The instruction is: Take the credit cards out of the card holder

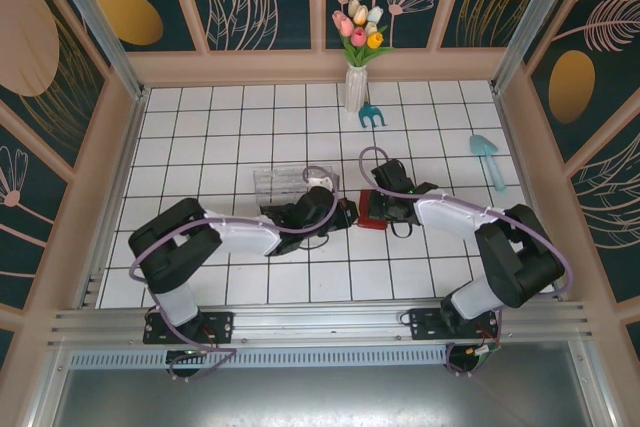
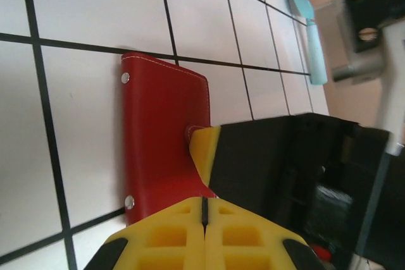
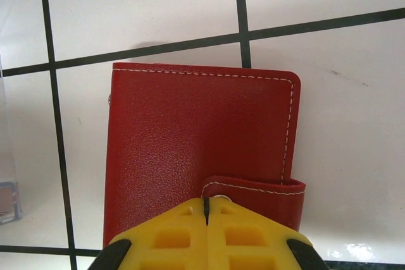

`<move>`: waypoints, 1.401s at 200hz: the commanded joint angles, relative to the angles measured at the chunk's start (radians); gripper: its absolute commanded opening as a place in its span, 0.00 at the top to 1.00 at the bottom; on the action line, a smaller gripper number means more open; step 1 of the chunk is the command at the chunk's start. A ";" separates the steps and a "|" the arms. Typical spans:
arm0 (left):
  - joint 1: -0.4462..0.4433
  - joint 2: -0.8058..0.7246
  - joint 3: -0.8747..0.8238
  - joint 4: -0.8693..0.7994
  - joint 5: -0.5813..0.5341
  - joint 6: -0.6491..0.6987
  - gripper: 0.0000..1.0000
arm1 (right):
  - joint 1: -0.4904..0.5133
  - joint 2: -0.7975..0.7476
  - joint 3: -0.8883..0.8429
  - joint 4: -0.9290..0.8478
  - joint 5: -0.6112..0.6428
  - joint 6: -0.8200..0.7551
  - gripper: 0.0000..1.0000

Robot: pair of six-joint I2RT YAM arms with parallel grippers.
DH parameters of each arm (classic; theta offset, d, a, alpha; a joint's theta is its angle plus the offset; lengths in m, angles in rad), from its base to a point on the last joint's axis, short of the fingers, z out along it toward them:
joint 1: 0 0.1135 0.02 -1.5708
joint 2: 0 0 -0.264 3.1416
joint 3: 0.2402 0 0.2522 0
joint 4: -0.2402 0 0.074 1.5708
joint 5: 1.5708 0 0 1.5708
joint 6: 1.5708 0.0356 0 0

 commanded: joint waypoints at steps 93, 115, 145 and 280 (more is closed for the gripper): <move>-0.005 0.214 0.195 -0.182 -0.003 -0.105 1.00 | -0.040 -0.025 -0.041 0.031 -0.078 0.009 1.00; -0.006 0.225 0.226 -0.288 -0.036 -0.125 1.00 | -0.046 -0.033 -0.043 0.030 -0.080 0.013 1.00; -0.005 0.235 0.222 -0.339 -0.050 -0.170 1.00 | -0.068 -0.071 -0.058 0.014 -0.053 0.029 1.00; -0.004 0.239 0.211 -0.296 -0.028 -0.173 1.00 | 0.004 -0.061 -0.003 -0.031 0.031 0.002 0.76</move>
